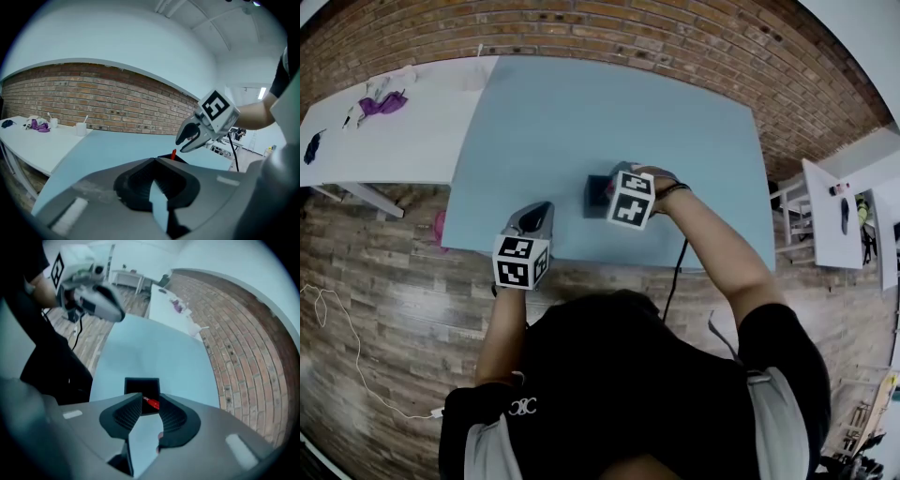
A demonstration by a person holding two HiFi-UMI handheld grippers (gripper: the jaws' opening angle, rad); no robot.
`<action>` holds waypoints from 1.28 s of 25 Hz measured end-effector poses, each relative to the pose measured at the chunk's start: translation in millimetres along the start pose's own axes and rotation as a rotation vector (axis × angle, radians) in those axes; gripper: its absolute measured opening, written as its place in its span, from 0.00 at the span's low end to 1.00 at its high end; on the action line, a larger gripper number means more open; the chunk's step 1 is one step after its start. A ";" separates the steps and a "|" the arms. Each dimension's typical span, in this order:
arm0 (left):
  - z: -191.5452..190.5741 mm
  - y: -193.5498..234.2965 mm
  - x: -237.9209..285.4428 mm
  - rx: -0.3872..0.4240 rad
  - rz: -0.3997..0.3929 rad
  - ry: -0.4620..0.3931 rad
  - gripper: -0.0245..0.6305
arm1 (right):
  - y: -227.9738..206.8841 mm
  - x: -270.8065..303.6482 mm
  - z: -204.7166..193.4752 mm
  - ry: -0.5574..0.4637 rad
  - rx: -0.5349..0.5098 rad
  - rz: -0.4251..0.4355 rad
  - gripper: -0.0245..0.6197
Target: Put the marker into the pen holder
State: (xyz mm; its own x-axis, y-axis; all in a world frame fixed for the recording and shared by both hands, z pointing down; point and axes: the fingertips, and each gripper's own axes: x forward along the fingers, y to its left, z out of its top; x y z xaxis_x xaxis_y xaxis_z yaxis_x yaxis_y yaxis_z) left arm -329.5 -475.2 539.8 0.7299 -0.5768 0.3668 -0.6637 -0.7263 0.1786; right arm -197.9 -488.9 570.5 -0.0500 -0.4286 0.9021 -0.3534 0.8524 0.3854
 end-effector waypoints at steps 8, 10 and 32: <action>7.7 -5.6 3.9 0.021 0.000 -0.012 0.04 | -41.2 -84.4 -1.1 -0.556 0.519 -0.219 0.05; 10.8 -7.4 4.5 0.027 -0.004 -0.014 0.04 | -39.8 -97.7 -9.8 -0.666 0.631 -0.277 0.05; 32.1 -26.7 23.0 0.073 0.037 -0.009 0.04 | -18.9 -102.4 -69.3 -0.886 1.032 -0.413 0.05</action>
State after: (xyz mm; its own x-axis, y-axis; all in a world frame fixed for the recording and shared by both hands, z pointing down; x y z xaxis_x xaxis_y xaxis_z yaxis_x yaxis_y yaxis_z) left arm -289.7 -481.0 514.2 0.7070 -0.6066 0.3636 -0.6767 -0.7297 0.0983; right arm -121.3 -440.3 484.3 -0.2000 -0.9602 0.1948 -0.9792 0.1892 -0.0729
